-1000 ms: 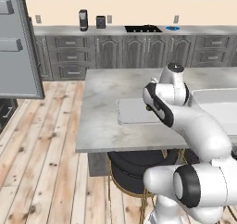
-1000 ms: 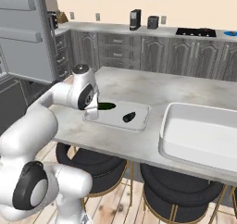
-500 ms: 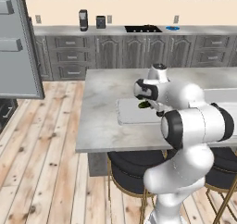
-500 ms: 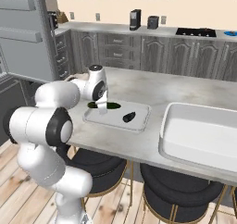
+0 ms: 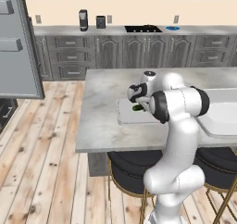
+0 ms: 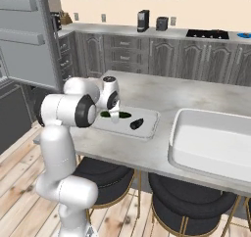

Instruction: Place the cold items (eggplant and cucumber) from the fridge in one tupperware on the dining counter. Place the warm items (hot dog and kebab skewer) in the stove area in another tupperware.

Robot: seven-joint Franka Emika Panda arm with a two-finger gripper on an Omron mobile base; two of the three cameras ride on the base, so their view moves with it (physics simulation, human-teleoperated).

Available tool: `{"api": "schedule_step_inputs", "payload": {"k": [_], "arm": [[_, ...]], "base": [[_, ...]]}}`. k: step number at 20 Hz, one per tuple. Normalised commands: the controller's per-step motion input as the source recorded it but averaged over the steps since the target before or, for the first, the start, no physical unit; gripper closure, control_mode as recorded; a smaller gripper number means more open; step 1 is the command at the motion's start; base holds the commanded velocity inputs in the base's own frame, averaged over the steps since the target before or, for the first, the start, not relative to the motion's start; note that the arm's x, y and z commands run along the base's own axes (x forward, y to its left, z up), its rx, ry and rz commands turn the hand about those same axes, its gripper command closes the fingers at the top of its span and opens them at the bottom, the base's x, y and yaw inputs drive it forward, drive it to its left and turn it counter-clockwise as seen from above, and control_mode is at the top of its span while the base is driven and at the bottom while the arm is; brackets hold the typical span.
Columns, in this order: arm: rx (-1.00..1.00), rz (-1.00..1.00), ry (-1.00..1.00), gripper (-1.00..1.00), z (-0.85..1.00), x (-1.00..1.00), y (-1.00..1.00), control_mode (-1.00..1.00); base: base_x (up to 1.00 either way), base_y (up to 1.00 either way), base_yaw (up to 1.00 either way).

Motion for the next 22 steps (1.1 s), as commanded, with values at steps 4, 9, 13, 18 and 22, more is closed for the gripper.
{"api": "schedule_step_inputs", "payload": {"k": [4,9,13,18,22], "arm": [[0.0,0.0,0.04,1.0,-0.66,0.69,-0.04,-1.0],[0.0,0.0,0.01,1.0,-0.44,0.52,-0.15,-1.0],[0.01,0.0,-0.02,-1.0,-0.14,0.16,-0.17,-1.0],[0.04,0.03,-0.12,-1.0,0.3,-0.08,-0.2,-1.0],[0.0,0.07,0.0,-1.0,0.39,0.0,0.0,-1.0]], "base": [[0.0,0.0,0.0],[0.0,0.0,0.0],[0.0,0.0,0.0],[0.0,0.0,0.0],[0.0,0.0,0.0]]}}
